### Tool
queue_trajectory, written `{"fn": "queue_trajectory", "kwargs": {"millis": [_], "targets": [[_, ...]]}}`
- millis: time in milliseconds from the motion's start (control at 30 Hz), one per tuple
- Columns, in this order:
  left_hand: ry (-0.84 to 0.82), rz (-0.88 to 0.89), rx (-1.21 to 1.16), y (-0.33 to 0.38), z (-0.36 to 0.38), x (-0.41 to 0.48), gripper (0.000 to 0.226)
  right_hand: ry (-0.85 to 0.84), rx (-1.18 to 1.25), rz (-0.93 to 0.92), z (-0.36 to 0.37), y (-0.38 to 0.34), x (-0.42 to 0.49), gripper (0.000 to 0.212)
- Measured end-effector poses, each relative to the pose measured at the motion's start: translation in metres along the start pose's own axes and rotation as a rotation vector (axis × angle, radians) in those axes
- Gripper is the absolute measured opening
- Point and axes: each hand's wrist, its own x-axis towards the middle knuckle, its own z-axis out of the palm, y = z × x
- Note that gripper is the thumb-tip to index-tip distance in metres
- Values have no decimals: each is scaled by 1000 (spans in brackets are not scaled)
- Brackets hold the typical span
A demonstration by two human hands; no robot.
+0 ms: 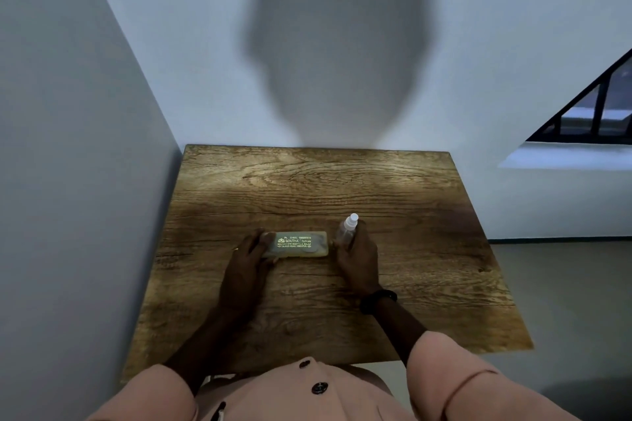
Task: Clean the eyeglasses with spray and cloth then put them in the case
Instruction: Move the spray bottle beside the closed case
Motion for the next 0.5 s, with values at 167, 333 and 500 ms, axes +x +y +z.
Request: {"fn": "queue_trajectory", "kwargs": {"millis": [167, 333, 500], "targets": [[-3, 8, 8, -5, 4, 0, 57, -8, 4, -6, 2, 3, 0, 37], [-12, 5, 21, -3, 2, 1, 55, -34, 29, 27, -1, -2, -2, 47], [-71, -44, 82, 3, -3, 3, 64, -42, 108, 17, -5, -4, -11, 101]]}}
